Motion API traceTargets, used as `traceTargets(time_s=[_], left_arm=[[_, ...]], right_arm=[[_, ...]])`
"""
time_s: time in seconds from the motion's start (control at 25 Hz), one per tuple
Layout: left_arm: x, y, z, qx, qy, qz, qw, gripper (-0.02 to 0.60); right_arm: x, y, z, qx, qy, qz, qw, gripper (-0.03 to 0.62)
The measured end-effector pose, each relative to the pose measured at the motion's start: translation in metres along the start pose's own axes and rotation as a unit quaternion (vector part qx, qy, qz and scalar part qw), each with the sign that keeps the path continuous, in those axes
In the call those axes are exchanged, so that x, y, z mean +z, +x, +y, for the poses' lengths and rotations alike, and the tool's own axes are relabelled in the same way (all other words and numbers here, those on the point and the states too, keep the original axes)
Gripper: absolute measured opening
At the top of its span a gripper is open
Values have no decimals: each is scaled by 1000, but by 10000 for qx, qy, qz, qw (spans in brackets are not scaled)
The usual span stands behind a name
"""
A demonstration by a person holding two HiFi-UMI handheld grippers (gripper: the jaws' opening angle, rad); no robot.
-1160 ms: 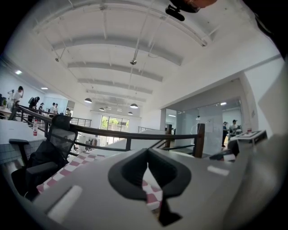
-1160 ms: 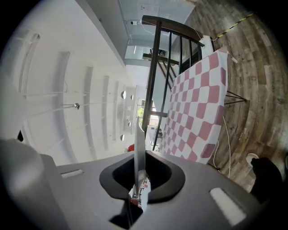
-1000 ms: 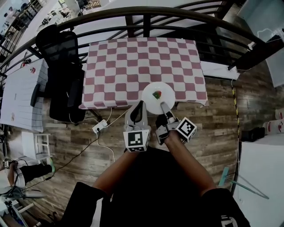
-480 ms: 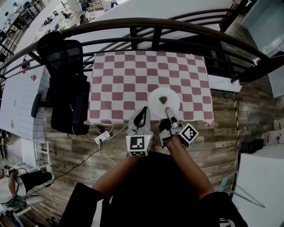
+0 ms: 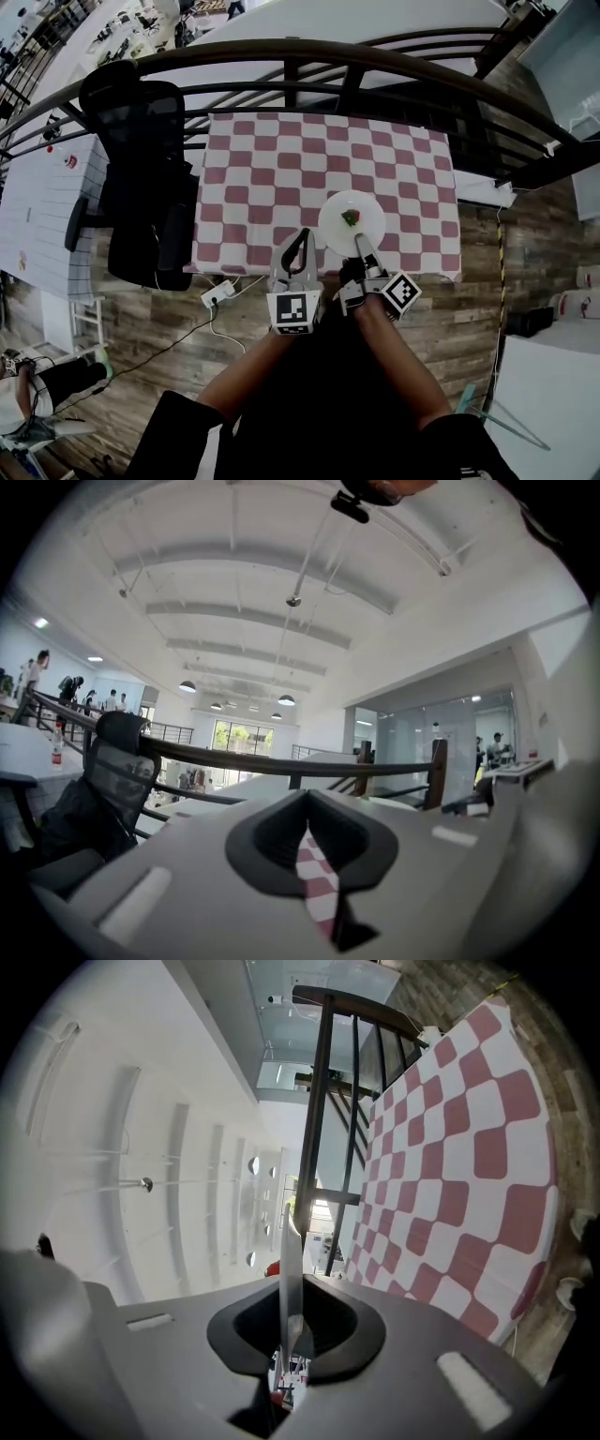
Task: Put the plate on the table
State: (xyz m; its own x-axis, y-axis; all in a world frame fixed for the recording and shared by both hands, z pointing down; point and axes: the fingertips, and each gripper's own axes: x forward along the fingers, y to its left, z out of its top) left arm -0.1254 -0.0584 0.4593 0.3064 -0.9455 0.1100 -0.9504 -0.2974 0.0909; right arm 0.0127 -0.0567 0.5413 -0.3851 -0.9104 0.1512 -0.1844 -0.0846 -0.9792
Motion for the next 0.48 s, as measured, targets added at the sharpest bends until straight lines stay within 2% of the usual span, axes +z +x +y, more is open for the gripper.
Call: traceTargets(time_s=[0.08,0.16,0.28,0.48], left_arm=[[2,2,4,15,116,-40,9999,8],[3,7,5,20,51,-19,10000,8],[-1,15,5,54,-65,5,10000,8],[-10,36,4,37,43,101,9999,8]], right_arm=[[1,5,-1,-44,-50,41,10000,21],[7,10,-4,-69,-93,41,9999,20],[11,19,-7,2,-64,31,10000,20],[17,38,-10,178,-88,114,9997,21]])
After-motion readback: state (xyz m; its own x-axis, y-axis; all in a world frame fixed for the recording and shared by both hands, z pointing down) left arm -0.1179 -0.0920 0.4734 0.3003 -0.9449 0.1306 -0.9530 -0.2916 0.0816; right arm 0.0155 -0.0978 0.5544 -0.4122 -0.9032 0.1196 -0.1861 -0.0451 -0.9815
